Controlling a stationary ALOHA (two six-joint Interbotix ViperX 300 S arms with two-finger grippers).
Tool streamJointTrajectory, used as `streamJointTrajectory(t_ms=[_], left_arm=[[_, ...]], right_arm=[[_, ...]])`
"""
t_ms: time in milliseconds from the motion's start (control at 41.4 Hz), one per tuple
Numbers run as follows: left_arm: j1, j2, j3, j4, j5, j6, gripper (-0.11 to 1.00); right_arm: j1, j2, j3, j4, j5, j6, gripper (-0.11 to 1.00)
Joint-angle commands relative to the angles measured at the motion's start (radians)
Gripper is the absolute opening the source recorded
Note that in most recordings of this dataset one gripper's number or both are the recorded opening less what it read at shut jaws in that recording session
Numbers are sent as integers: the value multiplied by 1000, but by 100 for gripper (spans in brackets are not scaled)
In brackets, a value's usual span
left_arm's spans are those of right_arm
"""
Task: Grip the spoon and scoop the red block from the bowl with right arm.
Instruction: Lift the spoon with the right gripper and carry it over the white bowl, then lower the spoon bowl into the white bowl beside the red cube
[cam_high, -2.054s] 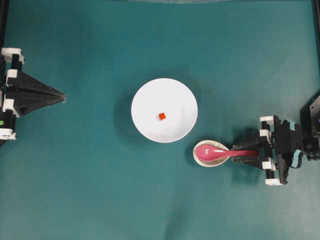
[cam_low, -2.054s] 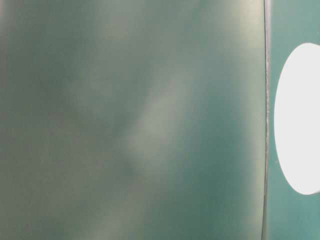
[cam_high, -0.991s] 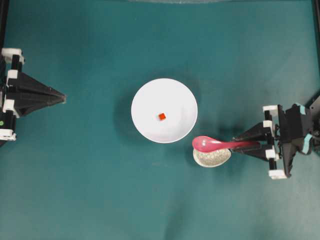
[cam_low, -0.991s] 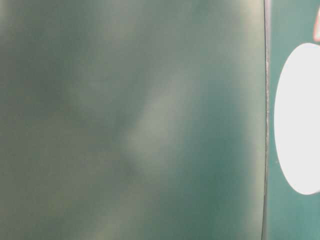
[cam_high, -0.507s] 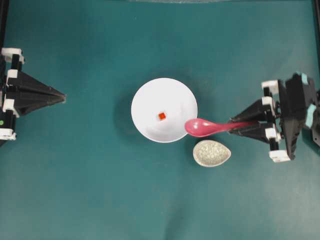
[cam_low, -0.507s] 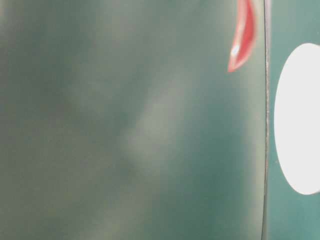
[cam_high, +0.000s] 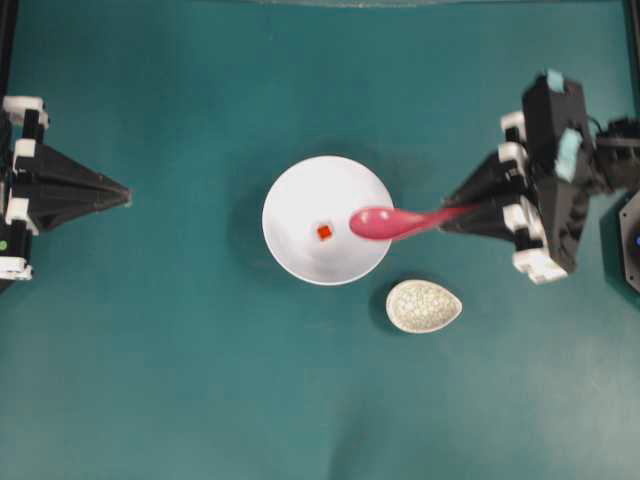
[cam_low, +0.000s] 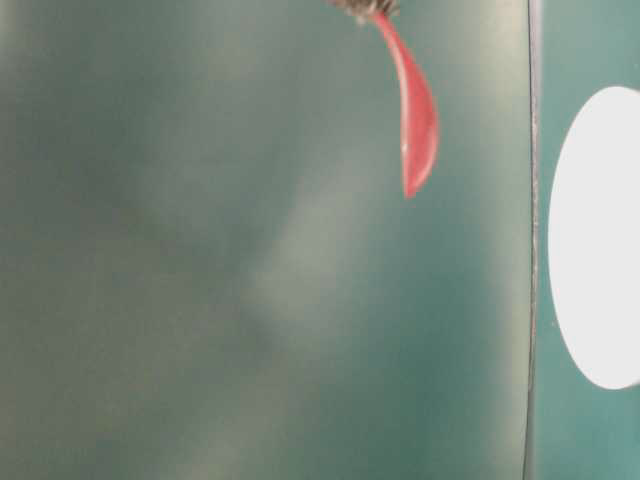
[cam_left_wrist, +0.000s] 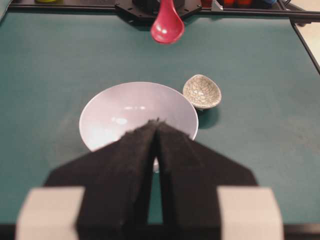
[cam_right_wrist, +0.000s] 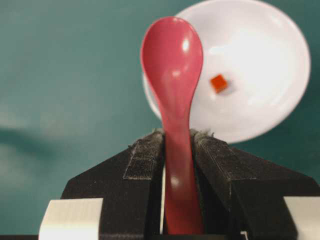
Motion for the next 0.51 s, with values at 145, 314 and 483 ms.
streamJointTrajectory(t_ms=[145,314,483], left_arm=[[0,8,-28,2,-3,0,0],[0,8,-28,0,2,0,0],[0,8,-29,2,3,0,0]], right_arm=[[-58,48,-112,-6,89,5,25],[-91,98,-173,-11,187,17,25],[-104,161,-236,-26,278,38,25]])
